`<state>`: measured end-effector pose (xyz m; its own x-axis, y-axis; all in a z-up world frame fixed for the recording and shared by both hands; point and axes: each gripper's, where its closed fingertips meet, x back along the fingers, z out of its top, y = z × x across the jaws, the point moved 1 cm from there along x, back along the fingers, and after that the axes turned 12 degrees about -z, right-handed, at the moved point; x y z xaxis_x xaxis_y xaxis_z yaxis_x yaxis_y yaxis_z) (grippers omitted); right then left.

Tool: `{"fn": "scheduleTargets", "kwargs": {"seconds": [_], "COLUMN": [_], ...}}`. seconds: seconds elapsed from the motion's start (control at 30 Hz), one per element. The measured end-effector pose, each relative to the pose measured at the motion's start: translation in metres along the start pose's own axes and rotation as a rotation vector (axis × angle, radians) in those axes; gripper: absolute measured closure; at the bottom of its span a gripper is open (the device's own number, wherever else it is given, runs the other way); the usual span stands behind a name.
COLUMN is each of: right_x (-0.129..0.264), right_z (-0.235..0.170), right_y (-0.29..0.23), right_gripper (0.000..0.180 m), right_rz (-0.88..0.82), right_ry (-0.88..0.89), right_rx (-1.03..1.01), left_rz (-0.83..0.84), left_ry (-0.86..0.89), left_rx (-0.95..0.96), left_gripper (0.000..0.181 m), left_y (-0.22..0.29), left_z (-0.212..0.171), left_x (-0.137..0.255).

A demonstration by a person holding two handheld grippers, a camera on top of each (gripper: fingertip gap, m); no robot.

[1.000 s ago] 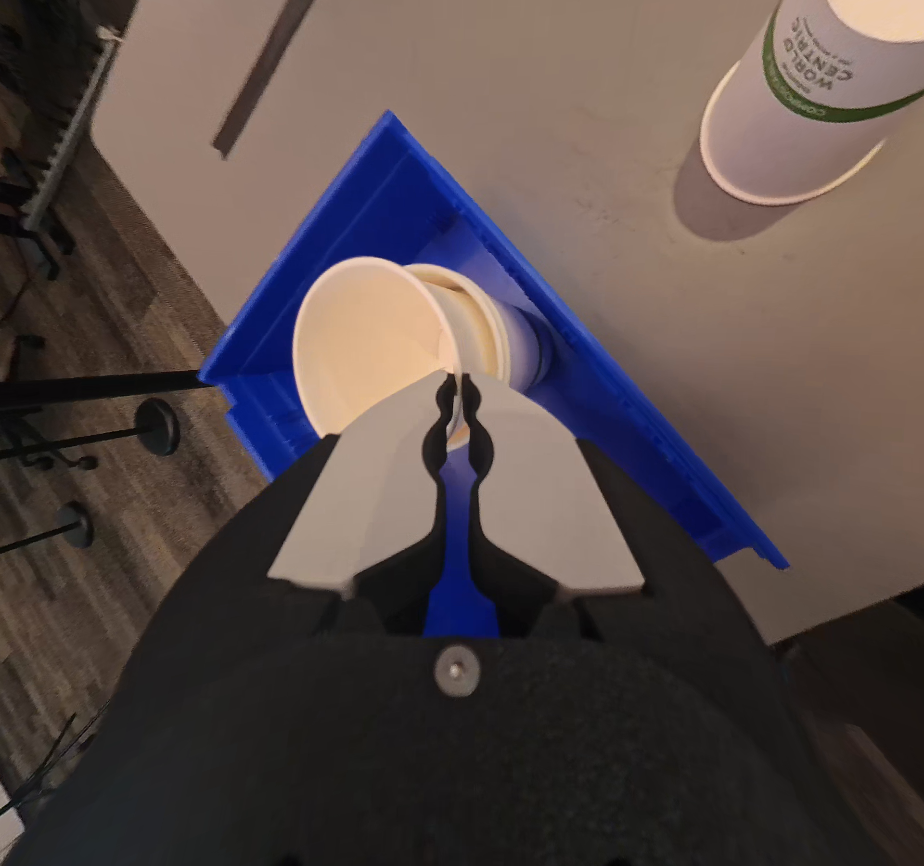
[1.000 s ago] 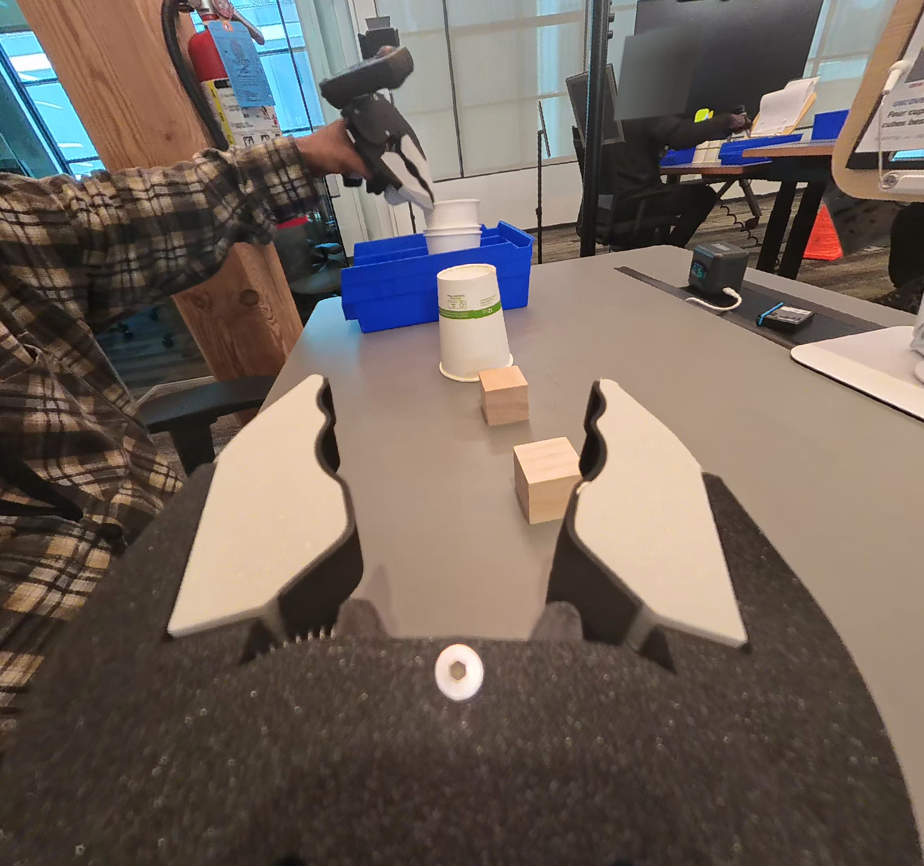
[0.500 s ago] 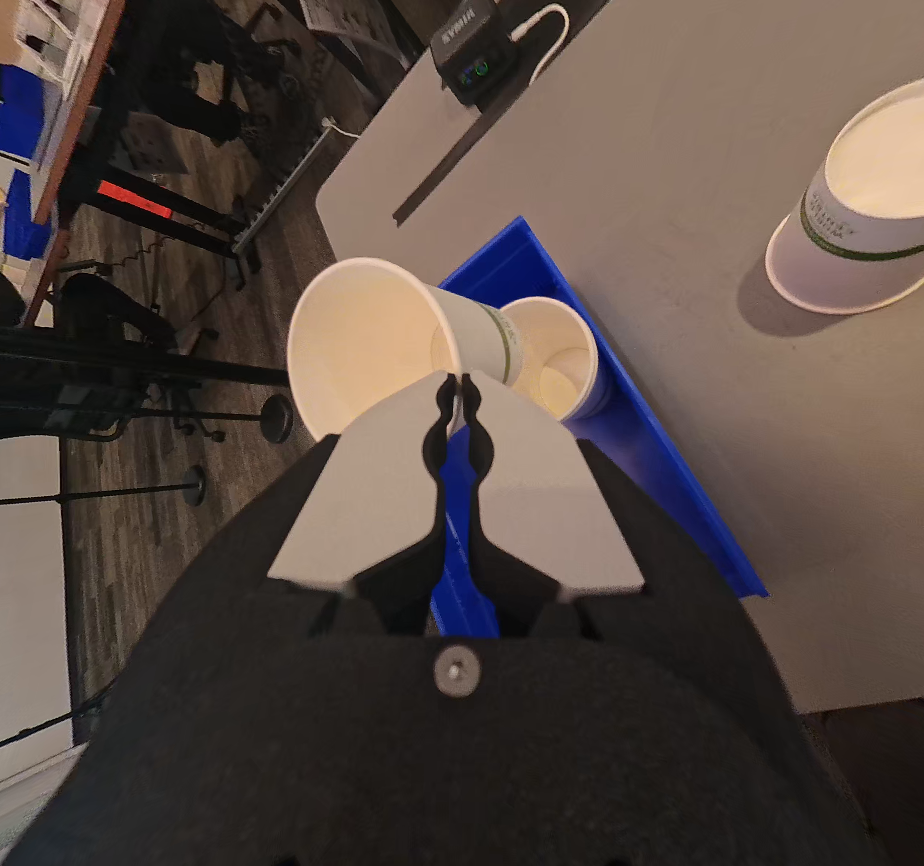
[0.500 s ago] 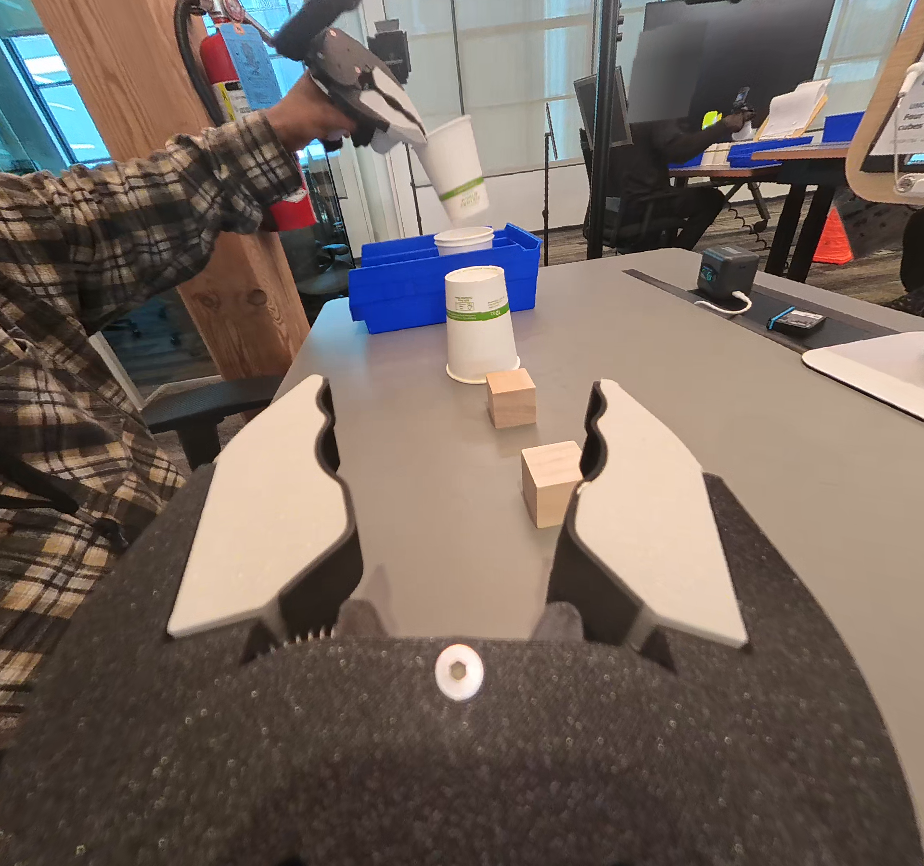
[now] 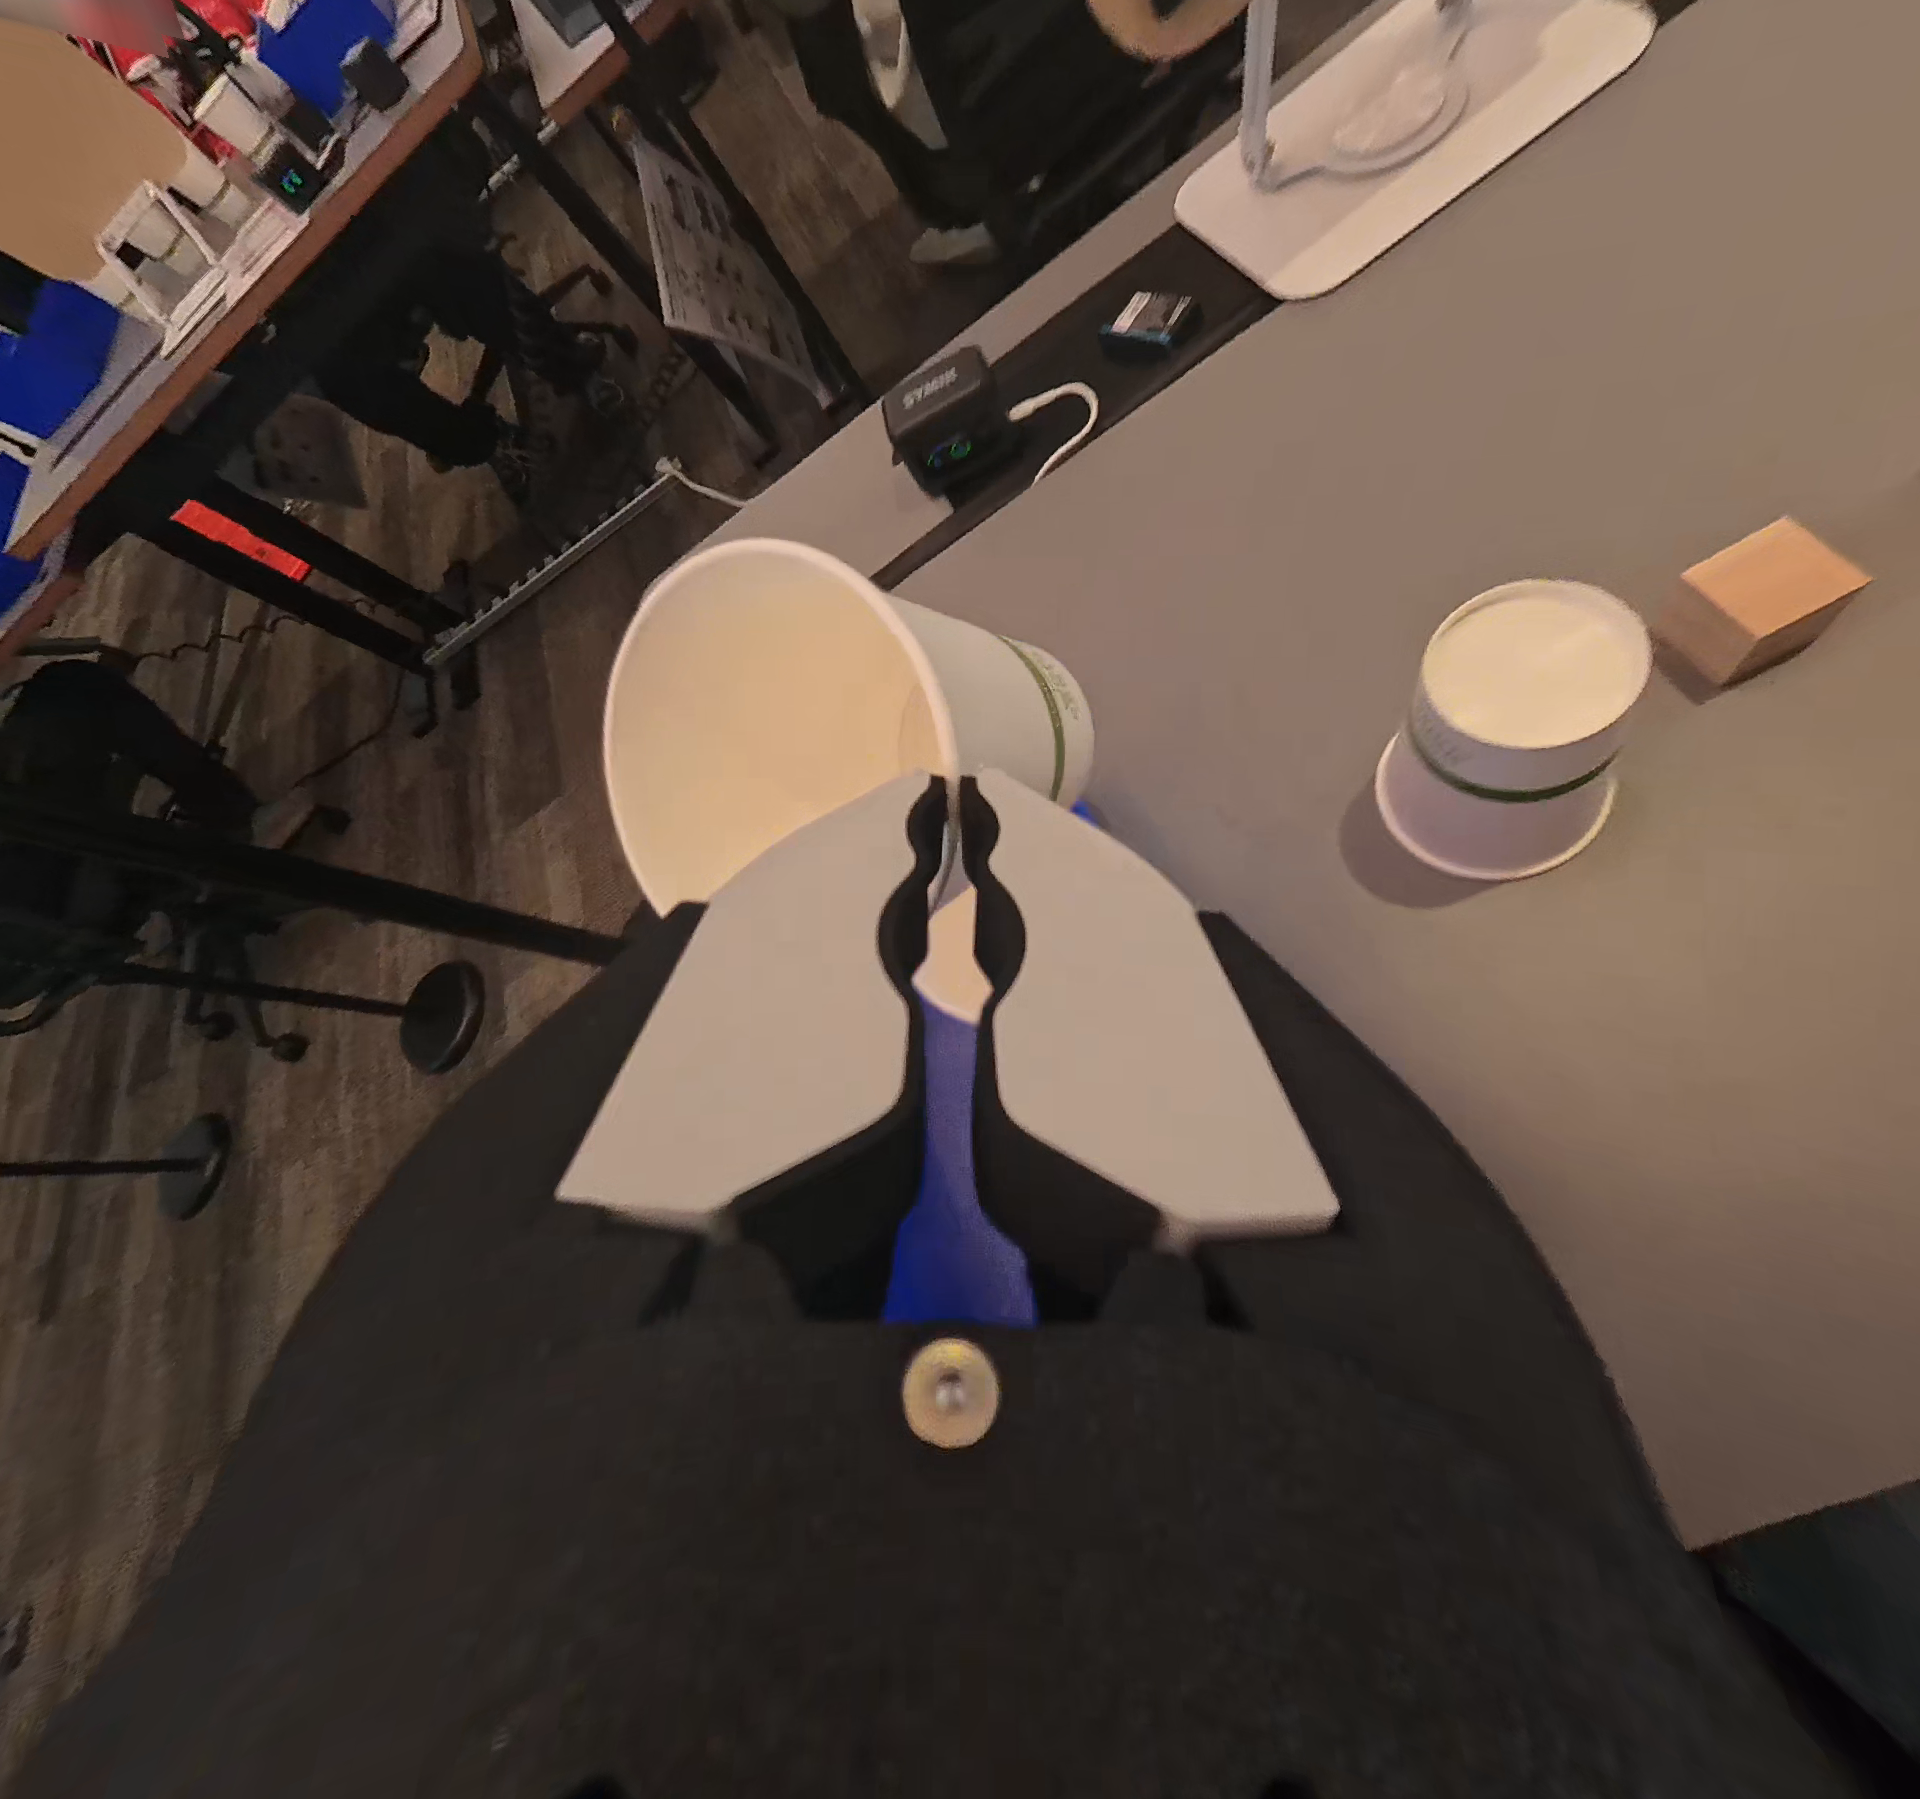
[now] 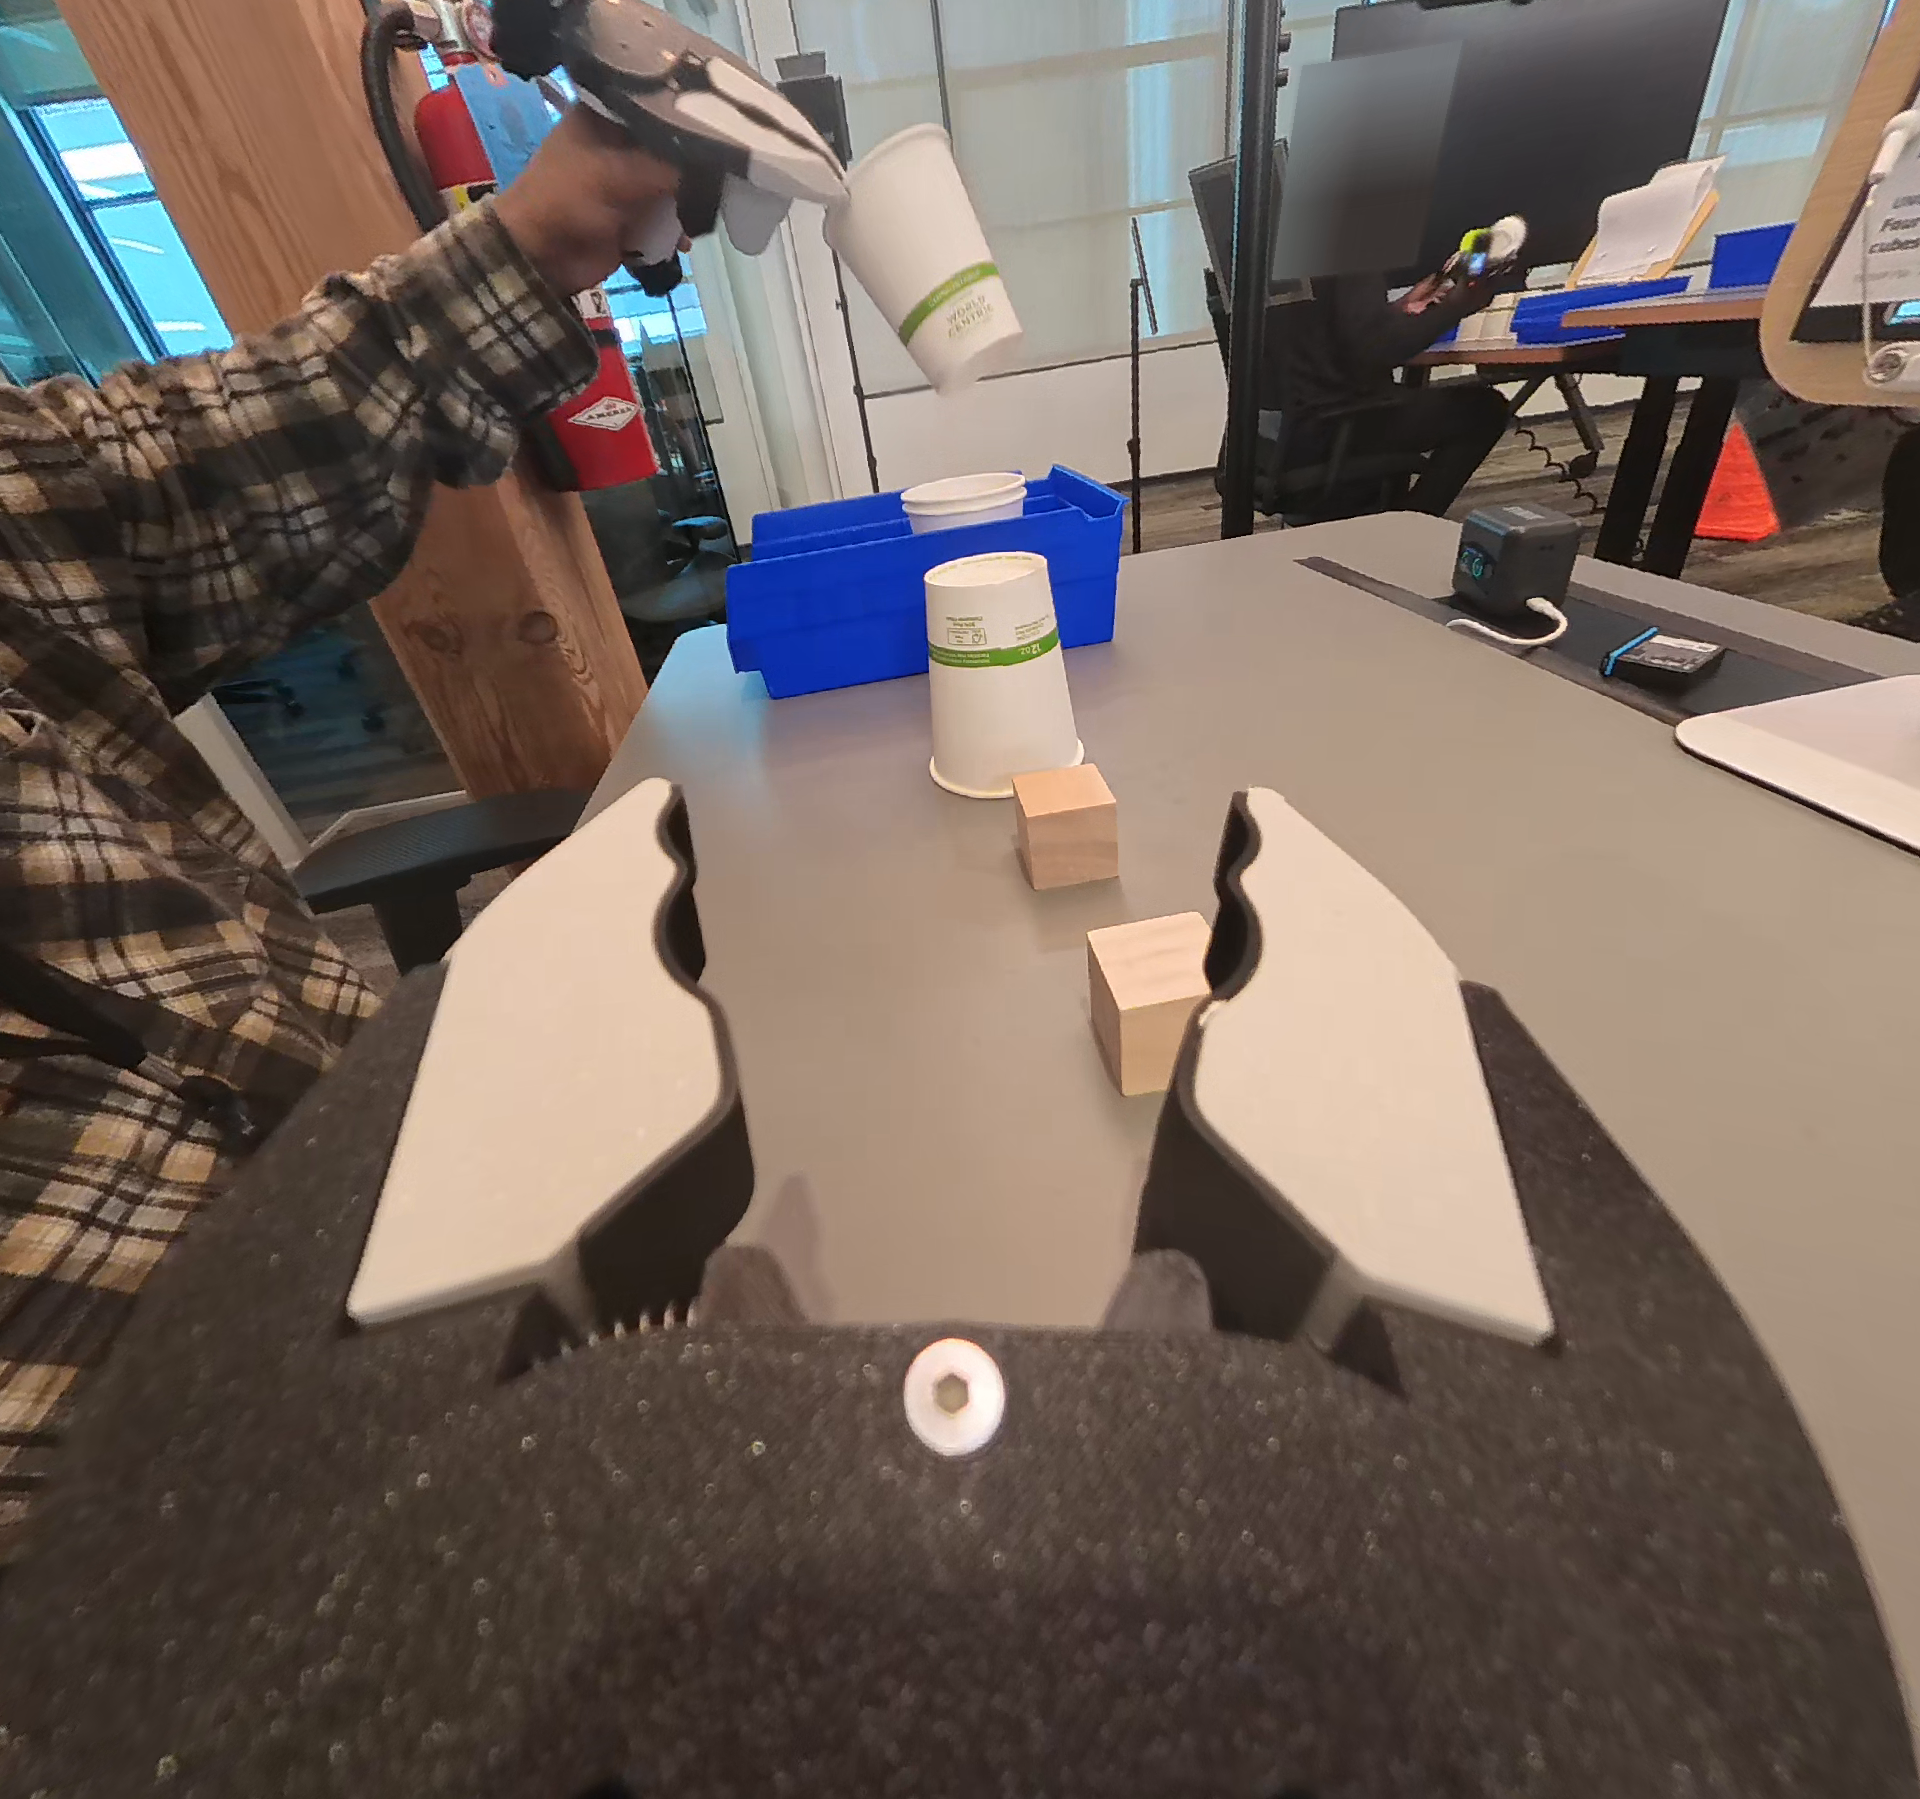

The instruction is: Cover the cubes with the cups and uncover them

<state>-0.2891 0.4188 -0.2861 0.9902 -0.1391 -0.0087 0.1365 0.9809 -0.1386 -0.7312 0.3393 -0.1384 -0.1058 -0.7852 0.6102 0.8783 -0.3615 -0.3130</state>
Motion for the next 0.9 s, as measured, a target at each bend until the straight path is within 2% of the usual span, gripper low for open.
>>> {"fn": "scheduleTargets", "kwargs": {"seconds": [0.03,0.2,0.6,0.8,0.9], "right_x": [0.0,-0.003,-0.001,0.005,0.002], "right_z": [0.0,0.004,0.019,0.017,0.017], "right_y": [0.0,0.001,-0.018,-0.021,-0.02], "right_gripper": [0.085,0.083,0.081,0.08,0.069], "right_rz": [-0.002,-0.013,-0.052,-0.086,-0.122], "right_ry": [0.001,0.029,0.067,0.063,0.073], "right_rx": [0.0,-0.022,-0.011,-0.035,-0.041], "left_rz": [-0.014,-0.098,-0.402,-0.638,-0.775], "left_ry": [0.028,0.175,0.445,0.643,0.715], "left_rx": [0.01,0.032,0.05,0.184,0.268], "left_gripper": [0.179,0.179,0.179,0.179,0.179], "left_y": [0.004,0.035,0.153,0.214,0.245], "left_z": [0.005,0.033,0.099,0.117,0.121], "left_x": [0.0,-0.007,-0.059,-0.073,-0.082]}}
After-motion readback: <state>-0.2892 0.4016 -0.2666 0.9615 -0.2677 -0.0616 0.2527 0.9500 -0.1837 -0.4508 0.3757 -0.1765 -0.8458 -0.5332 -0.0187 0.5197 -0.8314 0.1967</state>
